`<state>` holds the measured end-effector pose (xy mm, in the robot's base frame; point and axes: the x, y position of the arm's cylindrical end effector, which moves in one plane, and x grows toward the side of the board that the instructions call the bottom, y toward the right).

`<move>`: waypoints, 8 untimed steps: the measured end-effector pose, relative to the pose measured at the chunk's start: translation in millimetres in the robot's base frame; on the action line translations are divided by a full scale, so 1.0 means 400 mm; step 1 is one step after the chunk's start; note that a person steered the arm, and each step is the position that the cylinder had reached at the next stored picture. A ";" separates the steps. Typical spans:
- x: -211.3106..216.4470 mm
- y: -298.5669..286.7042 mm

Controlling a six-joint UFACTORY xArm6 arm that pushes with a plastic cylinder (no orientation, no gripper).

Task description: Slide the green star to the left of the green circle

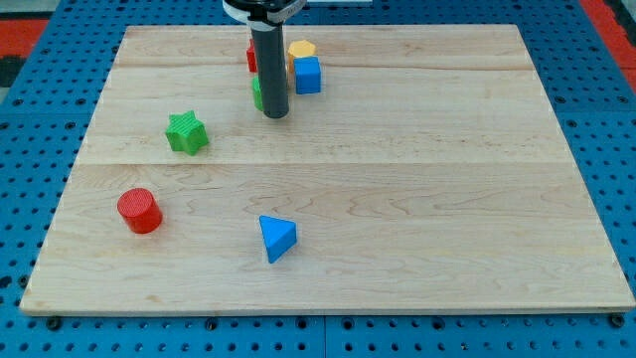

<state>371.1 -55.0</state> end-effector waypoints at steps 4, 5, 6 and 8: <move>0.151 -0.187; 0.101 -0.285; 0.015 -0.305; 0.017 -0.394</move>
<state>377.9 -212.5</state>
